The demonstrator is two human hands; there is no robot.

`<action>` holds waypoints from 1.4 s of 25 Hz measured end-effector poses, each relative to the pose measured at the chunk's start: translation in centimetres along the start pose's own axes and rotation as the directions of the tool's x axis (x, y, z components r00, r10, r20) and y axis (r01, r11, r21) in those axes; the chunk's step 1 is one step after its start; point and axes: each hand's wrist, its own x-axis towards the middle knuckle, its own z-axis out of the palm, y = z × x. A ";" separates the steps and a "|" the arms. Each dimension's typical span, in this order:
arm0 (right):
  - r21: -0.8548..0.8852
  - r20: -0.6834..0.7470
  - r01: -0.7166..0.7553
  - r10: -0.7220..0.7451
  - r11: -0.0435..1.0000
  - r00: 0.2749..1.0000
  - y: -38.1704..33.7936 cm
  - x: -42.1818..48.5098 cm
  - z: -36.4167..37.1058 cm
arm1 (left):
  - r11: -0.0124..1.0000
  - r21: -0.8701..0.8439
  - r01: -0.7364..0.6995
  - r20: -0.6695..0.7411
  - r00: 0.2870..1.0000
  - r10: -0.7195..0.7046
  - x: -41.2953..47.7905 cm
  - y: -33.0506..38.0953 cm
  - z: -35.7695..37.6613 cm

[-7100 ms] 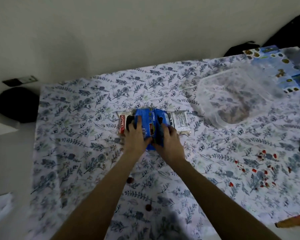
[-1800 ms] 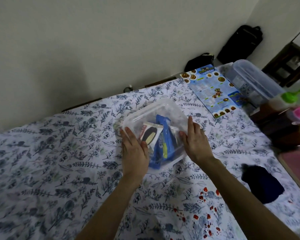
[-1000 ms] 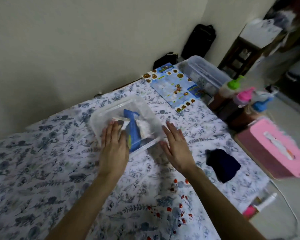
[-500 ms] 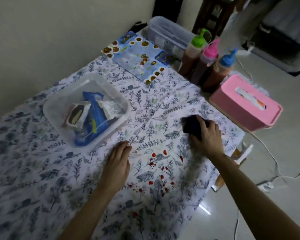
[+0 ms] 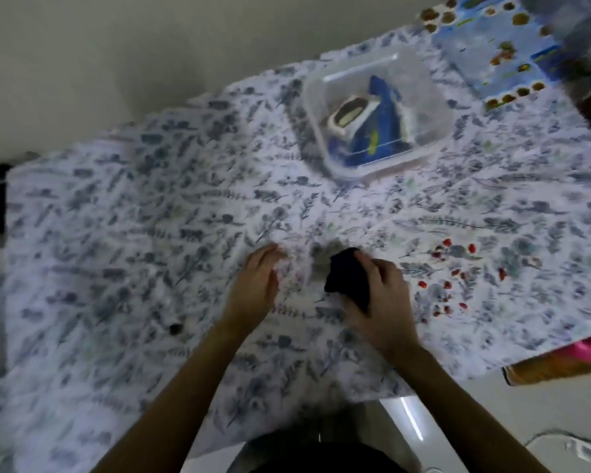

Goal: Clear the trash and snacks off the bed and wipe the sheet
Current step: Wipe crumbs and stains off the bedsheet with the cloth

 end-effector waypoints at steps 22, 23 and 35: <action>-0.123 0.020 0.028 -0.025 0.992 0.999 -15.8 -10.6 14.5 | 0.712 -0.135 0.690 -0.550 0.545 -0.633 -30.8 -25.9 -6.6; -0.124 0.012 0.034 -0.033 0.992 0.999 -17.0 -10.8 15.5 | 0.696 -0.140 0.705 -0.551 0.528 -0.646 -30.8 -26.2 -6.5; -0.020 0.114 0.264 -0.260 0.964 0.959 -30.5 -4.5 26.3 | 0.674 -0.105 0.732 -0.532 0.531 -0.660 -30.7 -26.8 -6.2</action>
